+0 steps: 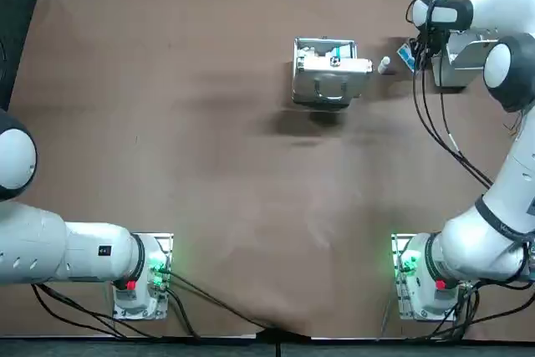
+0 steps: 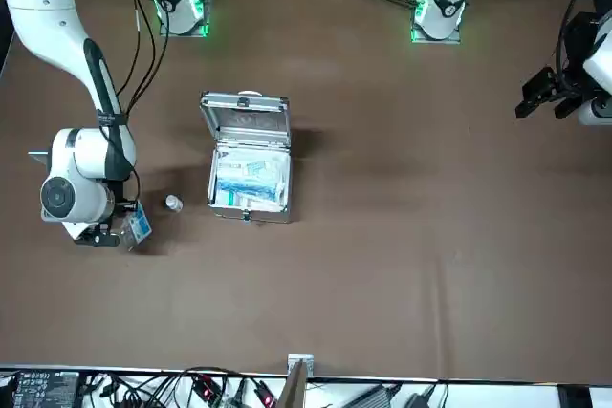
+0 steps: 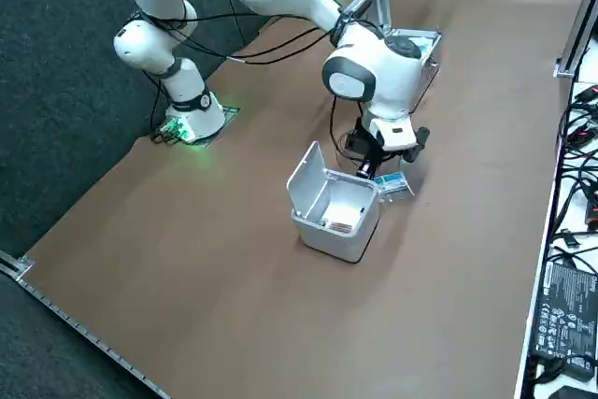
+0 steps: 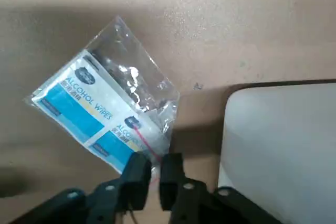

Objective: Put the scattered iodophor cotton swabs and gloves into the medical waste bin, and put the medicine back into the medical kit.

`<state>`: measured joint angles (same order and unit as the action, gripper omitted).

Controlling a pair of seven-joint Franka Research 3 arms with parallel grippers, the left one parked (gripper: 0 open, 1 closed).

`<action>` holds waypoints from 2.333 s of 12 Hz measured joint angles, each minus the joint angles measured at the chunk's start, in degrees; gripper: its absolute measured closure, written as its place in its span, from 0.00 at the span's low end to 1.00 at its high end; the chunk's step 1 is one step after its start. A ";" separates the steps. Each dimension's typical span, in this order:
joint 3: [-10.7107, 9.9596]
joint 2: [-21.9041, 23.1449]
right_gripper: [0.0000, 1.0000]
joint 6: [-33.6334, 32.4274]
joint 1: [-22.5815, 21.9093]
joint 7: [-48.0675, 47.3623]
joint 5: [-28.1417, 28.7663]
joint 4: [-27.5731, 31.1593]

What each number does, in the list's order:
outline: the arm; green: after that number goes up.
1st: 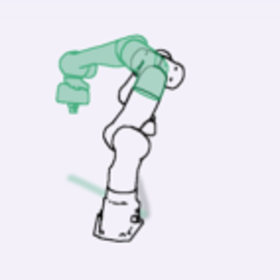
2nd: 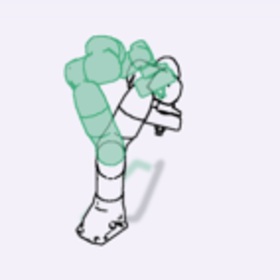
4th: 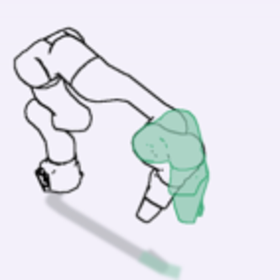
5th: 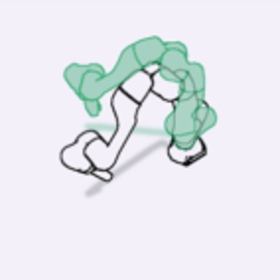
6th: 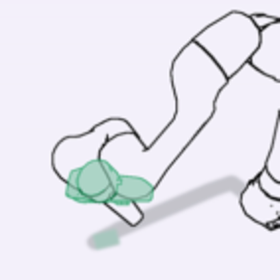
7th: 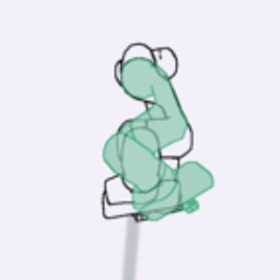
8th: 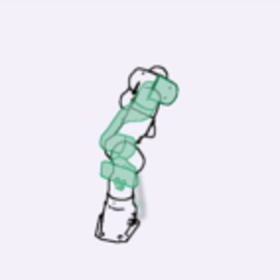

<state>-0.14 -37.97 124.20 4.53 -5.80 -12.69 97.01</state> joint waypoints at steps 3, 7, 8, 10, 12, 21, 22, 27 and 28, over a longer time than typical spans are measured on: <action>0.00 -0.04 0.89 0.00 0.02 0.00 0.00 0.00; -0.01 -0.05 0.96 -0.02 0.03 0.00 -0.01 -0.05; -0.01 -0.06 0.98 -0.02 0.04 0.00 -0.01 -0.16; 0.01 -0.04 0.99 -0.01 0.04 -0.01 0.00 -0.62; 0.21 0.13 0.99 -0.06 -0.09 -0.01 0.03 -1.43; 0.90 5.00 0.99 -13.20 -0.83 -0.05 4.36 -10.65; 0.91 5.73 0.99 -15.48 -0.85 -0.02 4.37 -12.10; -0.12 8.59 0.99 -27.28 0.19 5.55 4.30 -18.23; -0.53 9.01 0.99 -27.97 1.16 7.43 4.25 -18.57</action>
<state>-0.67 -28.96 96.23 5.69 1.63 -8.44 78.44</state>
